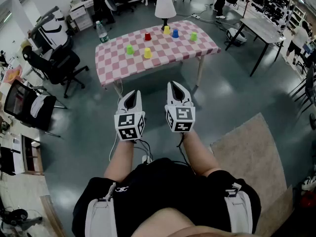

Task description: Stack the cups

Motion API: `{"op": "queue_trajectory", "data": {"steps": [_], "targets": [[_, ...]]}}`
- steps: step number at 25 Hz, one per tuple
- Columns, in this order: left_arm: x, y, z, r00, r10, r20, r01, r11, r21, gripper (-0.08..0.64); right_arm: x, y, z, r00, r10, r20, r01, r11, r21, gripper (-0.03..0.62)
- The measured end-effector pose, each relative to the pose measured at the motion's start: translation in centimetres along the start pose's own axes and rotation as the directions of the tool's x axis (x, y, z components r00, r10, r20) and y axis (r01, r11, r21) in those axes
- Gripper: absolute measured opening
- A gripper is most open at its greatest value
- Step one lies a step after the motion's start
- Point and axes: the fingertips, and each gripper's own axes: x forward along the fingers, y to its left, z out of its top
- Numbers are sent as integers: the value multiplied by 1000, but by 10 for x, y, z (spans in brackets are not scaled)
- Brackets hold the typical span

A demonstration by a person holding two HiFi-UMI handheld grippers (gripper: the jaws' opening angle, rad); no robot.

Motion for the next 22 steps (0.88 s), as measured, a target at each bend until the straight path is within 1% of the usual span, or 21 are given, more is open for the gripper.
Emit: {"op": "queue_trajectory", "data": {"steps": [5, 13, 16, 22], "targets": [[-8, -9, -1, 1000, 20, -3, -20, 1000, -12, 15, -13, -9, 2, 1000, -6, 13, 5, 1000, 18, 2], [-14, -32, -7, 1000, 31, -2, -31, 999, -16, 15, -28, -14, -5, 999, 42, -7, -42, 999, 0, 2], [-12, -41, -6, 1000, 25, -3, -25, 1000, -11, 15, -32, -19, -6, 999, 44, -16, -44, 999, -8, 2], [2, -54, 1, 1000, -11, 3, 11, 1000, 3, 15, -32, -34, -4, 1000, 27, -15, -27, 1000, -16, 2]]}}
